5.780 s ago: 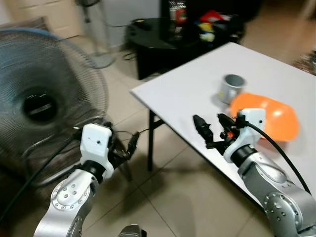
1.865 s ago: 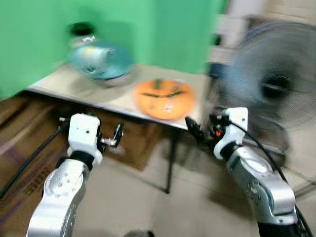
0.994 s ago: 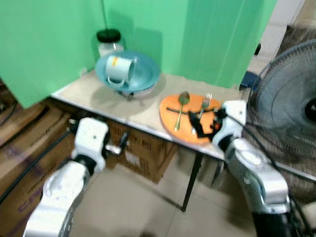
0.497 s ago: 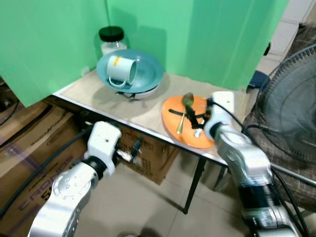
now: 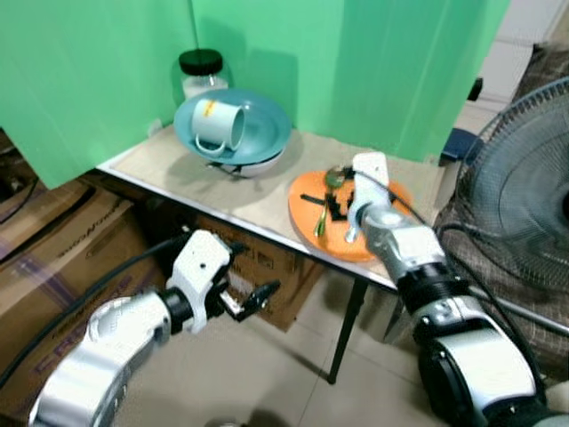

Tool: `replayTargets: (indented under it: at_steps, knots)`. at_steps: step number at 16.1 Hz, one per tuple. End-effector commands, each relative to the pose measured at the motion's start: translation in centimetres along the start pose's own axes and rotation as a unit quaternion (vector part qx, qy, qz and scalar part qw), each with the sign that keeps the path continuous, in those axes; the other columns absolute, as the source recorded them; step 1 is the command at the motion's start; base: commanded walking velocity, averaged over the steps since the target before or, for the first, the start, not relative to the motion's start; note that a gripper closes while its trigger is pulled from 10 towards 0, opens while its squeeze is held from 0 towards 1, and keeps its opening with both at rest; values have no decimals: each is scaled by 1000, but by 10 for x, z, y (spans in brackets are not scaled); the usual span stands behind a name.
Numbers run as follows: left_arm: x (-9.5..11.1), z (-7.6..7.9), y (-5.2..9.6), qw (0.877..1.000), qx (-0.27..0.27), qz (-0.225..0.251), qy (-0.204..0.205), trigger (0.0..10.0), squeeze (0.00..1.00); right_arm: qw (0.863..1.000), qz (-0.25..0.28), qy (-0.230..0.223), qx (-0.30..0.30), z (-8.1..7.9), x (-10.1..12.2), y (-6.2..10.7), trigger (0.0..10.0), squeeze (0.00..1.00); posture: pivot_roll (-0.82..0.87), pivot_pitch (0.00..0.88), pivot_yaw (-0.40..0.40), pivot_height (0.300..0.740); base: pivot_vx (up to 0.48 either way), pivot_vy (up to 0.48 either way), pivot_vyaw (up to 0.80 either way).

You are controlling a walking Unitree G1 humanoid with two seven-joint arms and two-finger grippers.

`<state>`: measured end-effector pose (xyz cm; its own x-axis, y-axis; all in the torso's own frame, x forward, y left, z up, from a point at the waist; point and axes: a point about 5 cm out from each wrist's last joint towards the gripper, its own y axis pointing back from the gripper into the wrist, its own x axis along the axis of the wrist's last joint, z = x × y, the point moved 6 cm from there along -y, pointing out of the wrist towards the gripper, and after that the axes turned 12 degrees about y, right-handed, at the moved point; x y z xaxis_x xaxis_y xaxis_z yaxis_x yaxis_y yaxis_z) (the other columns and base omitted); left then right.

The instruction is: Setting the table

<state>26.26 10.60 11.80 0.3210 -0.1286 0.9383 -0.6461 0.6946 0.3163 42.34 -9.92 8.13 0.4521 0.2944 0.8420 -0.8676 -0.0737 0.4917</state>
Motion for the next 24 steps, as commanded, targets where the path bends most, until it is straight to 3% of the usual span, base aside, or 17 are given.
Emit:
replayTargets:
  at_steps: [1, 4, 7, 8, 9, 10, 11, 12, 13, 14, 24]
  knots:
    - [-1, 3, -1, 1000, -22, -5, -2, 10000, 0, 1000, 2, -4, -9, 4, 4, -2, 10000, 0, 133, 0, -10, 740, 0, 0, 0]
    - [8, 15, 0, 997, -82, 0, 8, 10000, 0, 999, -14, -27, -9, 3, -4, -5, 10000, 0, 129, 0, -7, 740, 0, 0, 0]
    - [14, 15, -4, 996, -87, 14, -10, 10000, 0, 997, -20, -67, -22, 6, -9, -8, 10000, 0, 127, 0, -6, 740, 0, 0, 0]
    - [15, 15, -4, 996, -88, 15, -10, 10000, 0, 997, -20, -75, -27, 8, -9, -8, 9255, 0, 128, 0, -6, 740, 0, 0, 0]
    - [17, 16, -3, 996, -91, 16, -12, 10000, 0, 996, -21, -81, -32, 9, -9, -9, 7490, 0, 130, 0, -7, 740, 0, 0, 0]
    - [17, 16, -2, 996, -91, 17, -13, 10000, 0, 996, -20, -84, -34, 10, -8, -9, 4941, 0, 133, 0, -5, 740, 0, 0, 0]
    - [18, 16, -1, 996, -91, 18, -13, 10000, 0, 995, -20, -87, -33, 9, -8, -10, 4588, 0, 135, 0, -5, 740, 0, 0, 0]
    - [17, 16, -1, 996, -91, 18, -14, 10000, 0, 995, -20, -96, -30, 8, -9, -10, 3137, 0, 139, 0, -8, 740, 0, 0, 0]
    - [17, 16, -1, 996, -90, 18, -15, 10000, 0, 994, -22, -105, -28, 6, -10, -10, 824, 0, 139, 0, -8, 740, 0, 0, 0]
    - [17, 16, -1, 996, -90, 18, -15, 10000, 0, 994, -23, -107, -27, 6, -11, -10, 0, 0, 139, 0, -8, 740, 0, 0, 0]
    - [16, 11, -4, 995, -94, 9, -28, 10000, 0, 993, -45, -103, -25, 6, -26, -11, 0, 0, 122, 0, 6, 740, 0, 0, 0]
